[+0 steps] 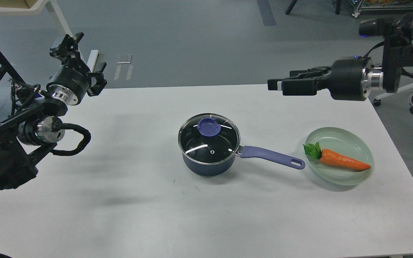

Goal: Open pot lid
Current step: 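Lower the right gripper onto the lavender saucepan handle and grasp it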

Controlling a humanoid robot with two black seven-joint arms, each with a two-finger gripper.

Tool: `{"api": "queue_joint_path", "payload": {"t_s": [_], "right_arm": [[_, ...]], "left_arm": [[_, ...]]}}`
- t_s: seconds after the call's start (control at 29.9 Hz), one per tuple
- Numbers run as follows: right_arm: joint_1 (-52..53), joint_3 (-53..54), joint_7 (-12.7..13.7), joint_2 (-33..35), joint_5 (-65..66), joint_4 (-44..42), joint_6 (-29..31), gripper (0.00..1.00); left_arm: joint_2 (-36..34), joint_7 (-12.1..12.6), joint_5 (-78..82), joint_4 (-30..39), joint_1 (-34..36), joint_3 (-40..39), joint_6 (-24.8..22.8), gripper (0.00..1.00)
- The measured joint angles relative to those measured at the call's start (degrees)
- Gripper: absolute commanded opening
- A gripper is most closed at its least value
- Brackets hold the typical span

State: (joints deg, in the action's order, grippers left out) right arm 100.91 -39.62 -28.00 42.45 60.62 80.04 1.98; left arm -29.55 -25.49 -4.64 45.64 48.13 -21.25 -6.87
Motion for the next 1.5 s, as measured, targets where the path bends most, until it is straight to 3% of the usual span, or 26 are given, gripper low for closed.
{"api": "queue_joint_path", "payload": {"t_s": [0.27,0.57,0.9,1.5], "right_arm": [[0.22,-10.87,-0.01,-10.23,6.60,-0.81,-4.21,0.96],[-5.83,-15.16,0.01,-16.14,11.41,-8.70,-7.88,0.79],[-8.96,-15.27,0.01,-17.37,11.41,-9.94,-8.38,0.74],[-9.21,-15.22,0.01,-18.27,10.90,-9.59,-8.40,0.51]], "left_arm": [[-0.15,0.00,1.34,0.42,0.12,0.06,-0.48,0.99],[0.00,0.00,2.02,1.08,0.76,0.07,-0.76,0.99],[0.20,0.00,3.71,1.57,0.90,0.07,-0.71,0.99],[0.04,0.00,3.89,1.64,0.91,0.16,-0.86,0.99]]}}
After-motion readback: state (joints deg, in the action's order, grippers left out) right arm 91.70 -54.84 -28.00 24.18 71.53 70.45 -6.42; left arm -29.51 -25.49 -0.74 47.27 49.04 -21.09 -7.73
